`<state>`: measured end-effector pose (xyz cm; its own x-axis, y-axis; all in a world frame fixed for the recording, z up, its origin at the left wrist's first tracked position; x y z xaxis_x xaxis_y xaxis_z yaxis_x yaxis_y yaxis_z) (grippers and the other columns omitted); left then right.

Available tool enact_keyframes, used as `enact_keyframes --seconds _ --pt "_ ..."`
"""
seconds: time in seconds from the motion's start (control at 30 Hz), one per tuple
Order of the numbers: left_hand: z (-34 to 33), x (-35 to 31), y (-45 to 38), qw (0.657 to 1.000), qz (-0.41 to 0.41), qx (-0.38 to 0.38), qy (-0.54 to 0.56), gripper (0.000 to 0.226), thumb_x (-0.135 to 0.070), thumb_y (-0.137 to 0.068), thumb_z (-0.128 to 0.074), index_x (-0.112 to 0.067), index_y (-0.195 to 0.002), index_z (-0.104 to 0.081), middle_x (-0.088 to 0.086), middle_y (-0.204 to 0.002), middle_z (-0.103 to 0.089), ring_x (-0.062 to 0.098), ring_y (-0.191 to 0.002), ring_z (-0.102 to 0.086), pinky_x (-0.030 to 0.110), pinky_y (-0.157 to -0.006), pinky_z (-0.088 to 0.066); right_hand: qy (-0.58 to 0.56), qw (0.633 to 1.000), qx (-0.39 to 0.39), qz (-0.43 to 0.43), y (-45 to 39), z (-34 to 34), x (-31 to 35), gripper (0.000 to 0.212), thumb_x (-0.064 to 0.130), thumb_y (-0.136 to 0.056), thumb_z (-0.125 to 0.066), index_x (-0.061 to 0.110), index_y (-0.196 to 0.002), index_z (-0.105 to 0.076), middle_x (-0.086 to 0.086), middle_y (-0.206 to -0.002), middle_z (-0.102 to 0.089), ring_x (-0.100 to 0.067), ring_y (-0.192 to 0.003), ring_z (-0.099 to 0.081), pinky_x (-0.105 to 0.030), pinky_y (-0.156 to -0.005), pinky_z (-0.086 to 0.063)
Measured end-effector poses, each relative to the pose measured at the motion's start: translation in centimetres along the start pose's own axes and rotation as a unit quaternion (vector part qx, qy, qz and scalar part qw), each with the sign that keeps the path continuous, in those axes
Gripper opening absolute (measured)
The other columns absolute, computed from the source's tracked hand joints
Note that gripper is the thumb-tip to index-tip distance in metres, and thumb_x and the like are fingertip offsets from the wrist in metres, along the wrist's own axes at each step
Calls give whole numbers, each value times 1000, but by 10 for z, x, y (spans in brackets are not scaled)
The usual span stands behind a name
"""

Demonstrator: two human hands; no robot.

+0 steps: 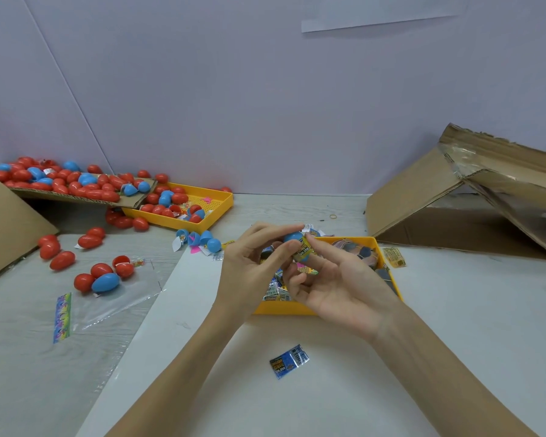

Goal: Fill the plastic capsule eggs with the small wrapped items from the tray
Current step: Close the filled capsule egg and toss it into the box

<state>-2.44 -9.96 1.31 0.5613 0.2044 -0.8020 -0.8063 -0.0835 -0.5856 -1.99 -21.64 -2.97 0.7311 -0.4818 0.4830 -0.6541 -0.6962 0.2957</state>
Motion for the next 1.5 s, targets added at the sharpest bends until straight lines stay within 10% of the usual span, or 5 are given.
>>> enact_keyframes --seconds 0.23,0.5,0.93,1.27,1.5 --pt "-2 -1 1 1000 5 3 -16 22 -22 -95 -64 -17 -114 -75 1 -105 -70 24 -103 -67 32 -85 -58 -26 999 5 18 -2 -1 1 46 22 -84 -77 -5 -121 -70 -15 -91 -63 -18 -72 -60 -22 -60 -52" --pt "-2 0 0 1000 10 9 -12 24 -19 -96 -66 -16 -119 -72 -3 -114 -74 24 -112 -68 26 -92 -55 104 981 -43 159 0 2 22 19 21 -92 -74 5 -88 -83 -17 -110 -74 -27 -115 -69 -26 -81 -59" --pt "-6 -6 7 998 -19 -53 -18 21 -19 -101 -56 -14 -114 -73 -2 -109 -72 24 -108 -67 25 -89 -54 -20 999 -12 40 4 -10 1 34 23 -80 -80 2 -108 -73 -17 -111 -72 -30 -92 -75 -35 -78 -62" --pt "-9 3 8 992 67 -70 82 23 -28 -101 -57 -22 -109 -77 1 -107 -75 22 -106 -70 32 -88 -58 40 987 -19 151 0 -8 9 25 25 -87 -73 4 -99 -79 -15 -103 -74 -21 -86 -73 -28 -77 -61" --pt "-7 4 6 993 94 -18 69 24 -33 -98 -64 -26 -119 -71 0 -112 -75 20 -110 -70 28 -90 -58 531 691 -159 464 24 -8 53 30 21 -90 -77 19 -119 -71 2 -111 -71 -12 -102 -70 -27 -88 -58"
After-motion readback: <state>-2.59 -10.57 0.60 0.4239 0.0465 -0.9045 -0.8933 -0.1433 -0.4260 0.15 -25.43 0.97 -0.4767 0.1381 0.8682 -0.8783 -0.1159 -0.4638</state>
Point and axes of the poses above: each hand's wrist, its own y-axis away from the middle knuckle, its own z-axis out of the back of the hand, x = y × z, the point moved 7 cm from there along -y, towards the middle knuckle
